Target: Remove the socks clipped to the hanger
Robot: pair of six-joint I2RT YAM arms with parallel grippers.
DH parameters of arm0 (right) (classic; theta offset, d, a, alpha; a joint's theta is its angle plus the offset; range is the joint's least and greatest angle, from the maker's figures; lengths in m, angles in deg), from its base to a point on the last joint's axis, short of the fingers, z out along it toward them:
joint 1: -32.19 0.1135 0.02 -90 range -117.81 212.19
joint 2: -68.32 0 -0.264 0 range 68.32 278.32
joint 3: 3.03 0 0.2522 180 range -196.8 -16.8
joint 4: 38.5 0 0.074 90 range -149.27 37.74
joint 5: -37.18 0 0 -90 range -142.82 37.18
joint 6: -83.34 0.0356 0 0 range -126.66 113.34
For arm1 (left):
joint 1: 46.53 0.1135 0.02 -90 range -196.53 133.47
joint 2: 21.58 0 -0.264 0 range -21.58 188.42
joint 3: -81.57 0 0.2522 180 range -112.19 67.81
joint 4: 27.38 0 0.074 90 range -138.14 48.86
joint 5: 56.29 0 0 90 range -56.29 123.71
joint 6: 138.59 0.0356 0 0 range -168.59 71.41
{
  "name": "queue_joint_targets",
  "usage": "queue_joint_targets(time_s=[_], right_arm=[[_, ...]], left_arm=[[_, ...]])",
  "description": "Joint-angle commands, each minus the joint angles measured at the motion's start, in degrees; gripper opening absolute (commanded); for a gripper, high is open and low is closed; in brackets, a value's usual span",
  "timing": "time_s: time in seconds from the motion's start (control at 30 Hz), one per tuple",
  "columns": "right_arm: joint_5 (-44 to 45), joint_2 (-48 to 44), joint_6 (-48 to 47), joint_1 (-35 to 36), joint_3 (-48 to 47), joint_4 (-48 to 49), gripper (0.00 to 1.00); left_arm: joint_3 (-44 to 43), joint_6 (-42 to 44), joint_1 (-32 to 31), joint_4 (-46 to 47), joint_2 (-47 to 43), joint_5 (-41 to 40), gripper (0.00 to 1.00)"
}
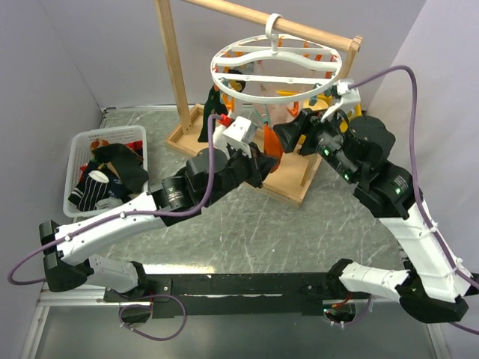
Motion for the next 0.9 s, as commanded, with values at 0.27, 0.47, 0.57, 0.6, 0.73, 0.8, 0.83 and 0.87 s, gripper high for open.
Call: queue_joint_targets(time_s=[0.27,0.47,0.57,0.6,0.73,0.8,0.83,0.87], right_arm=[[2.95,9.05,-2.22,2.72,-10.51,-4.18,0.83],[12.47,13.28,-4.95,5.19,-14.82,-7.88,0.79],[14.05,12.75,-5.57,5.54,-13.59,-6.03,0.74],[14.49,12.75,-5.65,5.54,-13.50,-6.03,0.73],[15.90,12.93,-6.36,5.63,-13.24,-5.16,0.61],[15.90,12.84,-6.62,5.63,-12.80,-4.19,0.47],[15.73,12.75,-6.62,5.54,-12.80,-4.01,0.44],[15.46,12.84,-6.80,5.54,-12.88,-4.01,0.37]], left_arm=[[-1.68,3.46,-7.33,6.24,2.80,-11.65,0.01],[-2.48,5.66,-9.71,6.24,4.56,-15.08,0.01],[-2.83,5.66,-9.89,6.24,4.91,-15.25,0.01],[-2.83,5.74,-9.98,6.15,5.00,-15.26,0.01],[-2.66,5.74,-10.07,6.15,4.92,-15.26,0.01],[-2.30,5.40,-10.15,6.24,4.65,-15.26,0.01],[-2.13,5.22,-10.15,6.33,4.48,-15.26,0.01],[-1.69,5.13,-10.15,6.24,4.39,-15.26,0.01]])
